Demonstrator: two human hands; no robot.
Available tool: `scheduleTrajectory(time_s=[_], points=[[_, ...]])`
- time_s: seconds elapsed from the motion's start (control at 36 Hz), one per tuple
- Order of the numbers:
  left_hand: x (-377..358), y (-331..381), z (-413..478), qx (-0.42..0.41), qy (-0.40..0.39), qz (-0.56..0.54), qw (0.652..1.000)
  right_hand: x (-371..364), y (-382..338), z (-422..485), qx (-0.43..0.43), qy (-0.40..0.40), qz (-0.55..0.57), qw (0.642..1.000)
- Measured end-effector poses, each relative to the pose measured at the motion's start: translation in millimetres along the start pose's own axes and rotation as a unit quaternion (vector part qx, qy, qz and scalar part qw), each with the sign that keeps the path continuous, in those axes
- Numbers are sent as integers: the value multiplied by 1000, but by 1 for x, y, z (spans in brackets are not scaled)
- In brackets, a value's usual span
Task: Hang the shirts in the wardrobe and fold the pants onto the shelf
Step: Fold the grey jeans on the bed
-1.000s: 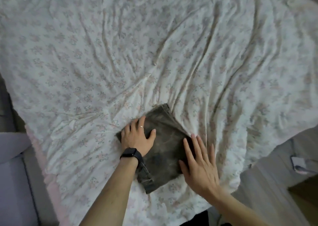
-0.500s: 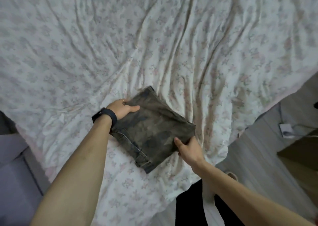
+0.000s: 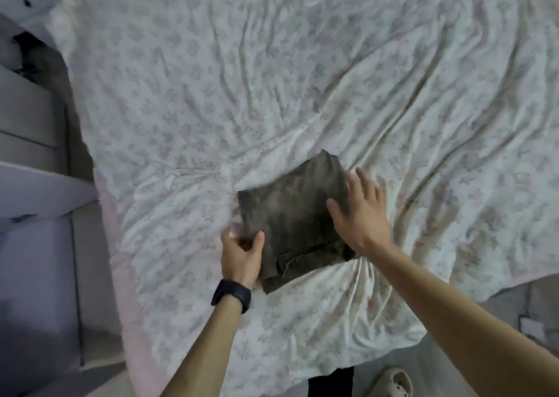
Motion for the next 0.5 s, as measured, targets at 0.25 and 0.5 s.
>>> scheduleTrajectory(time_s=[0.25, 0.5], points=[[-54, -4, -12, -344, 89, 304, 884, -76, -8, -28, 177, -57, -161, 969], [-66, -31, 7, -355, 88, 263, 893, -82, 26, -24, 115, -40, -154, 980]])
Point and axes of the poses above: each hand's wrist, its own z-axis towards the middle knuckle, its own x-axis out of the back of the hand, y = z × x, the point moved 3 cm from there along z, towards the middle knuckle, and after that the axes turned 9 degrees about y, right-handed, at the moved point
